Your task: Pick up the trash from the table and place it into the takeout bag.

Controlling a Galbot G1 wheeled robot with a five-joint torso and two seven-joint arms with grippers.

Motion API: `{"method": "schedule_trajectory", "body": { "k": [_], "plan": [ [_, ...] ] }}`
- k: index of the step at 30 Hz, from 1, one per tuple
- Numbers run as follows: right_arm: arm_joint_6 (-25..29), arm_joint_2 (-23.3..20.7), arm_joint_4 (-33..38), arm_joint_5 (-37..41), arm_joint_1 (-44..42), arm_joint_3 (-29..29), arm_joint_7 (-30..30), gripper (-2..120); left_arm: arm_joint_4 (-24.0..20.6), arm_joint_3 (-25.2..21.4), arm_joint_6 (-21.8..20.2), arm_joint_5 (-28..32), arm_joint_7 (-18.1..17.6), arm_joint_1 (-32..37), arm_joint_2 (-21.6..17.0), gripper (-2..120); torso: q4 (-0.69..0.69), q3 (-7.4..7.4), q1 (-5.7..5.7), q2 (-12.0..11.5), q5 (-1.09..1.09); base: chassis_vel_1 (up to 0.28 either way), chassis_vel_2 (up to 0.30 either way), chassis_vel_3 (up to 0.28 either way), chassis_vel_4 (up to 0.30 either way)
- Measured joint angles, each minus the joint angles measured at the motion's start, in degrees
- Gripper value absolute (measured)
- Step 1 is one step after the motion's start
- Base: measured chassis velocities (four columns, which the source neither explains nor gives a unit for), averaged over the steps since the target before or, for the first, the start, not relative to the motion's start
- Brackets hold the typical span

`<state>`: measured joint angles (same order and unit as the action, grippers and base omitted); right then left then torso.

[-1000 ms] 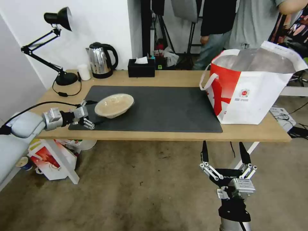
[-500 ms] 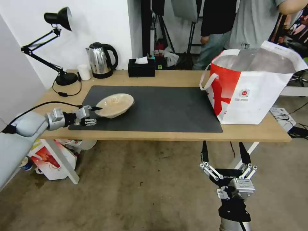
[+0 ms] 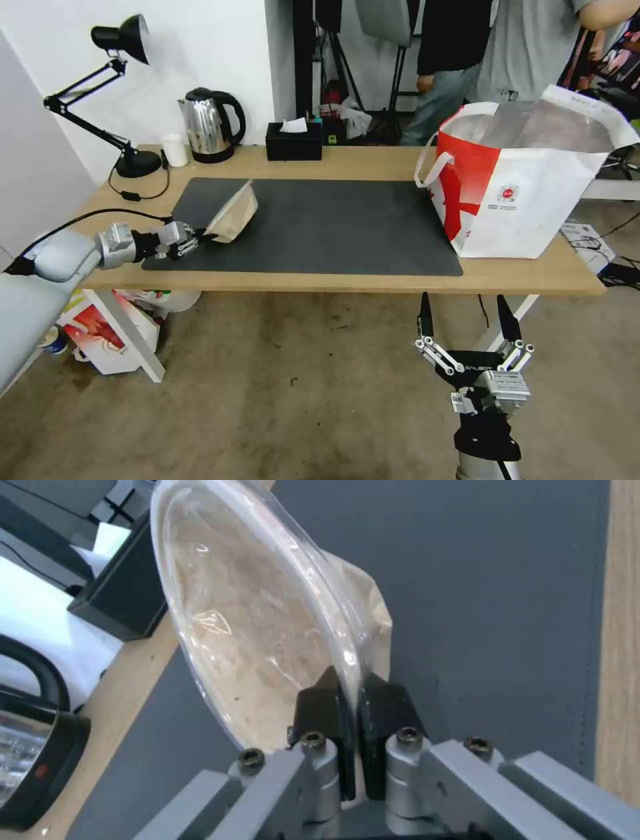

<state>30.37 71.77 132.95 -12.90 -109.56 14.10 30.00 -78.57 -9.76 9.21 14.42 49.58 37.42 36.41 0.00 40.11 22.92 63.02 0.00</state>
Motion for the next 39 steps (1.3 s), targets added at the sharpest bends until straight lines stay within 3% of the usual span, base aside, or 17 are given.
{"method": "schedule_trajectory", "body": {
  "k": [7, 20, 39],
  "plan": [
    [0.0, 0.0, 0.0, 0.0, 0.0, 0.0, 0.0, 100, -2.6, -1.1, -0.2, 4.0, 1.9, 0.9, 0.0, 1, -0.01, 0.00, 0.00, 0.0, -0.01, 0.000, 0.000, 0.000, 0.000],
    [0.0, 0.0, 0.0, 0.0, 0.0, 0.0, 0.0, 100, -7.4, -3.2, 0.4, 5.3, 5.5, 0.3, -1.3, 1, 0.00, 0.00, 0.00, 0.0, 0.00, 0.000, 0.000, 0.000, 0.000],
    [0.0, 0.0, 0.0, 0.0, 0.0, 0.0, 0.0, 100, -14.5, -1.6, -1.2, 9.5, 11.3, -12.9, -5.1, 1, 0.01, 0.00, 0.00, 0.0, 0.00, 0.000, 0.000, 0.000, 0.000]
  ]
}}
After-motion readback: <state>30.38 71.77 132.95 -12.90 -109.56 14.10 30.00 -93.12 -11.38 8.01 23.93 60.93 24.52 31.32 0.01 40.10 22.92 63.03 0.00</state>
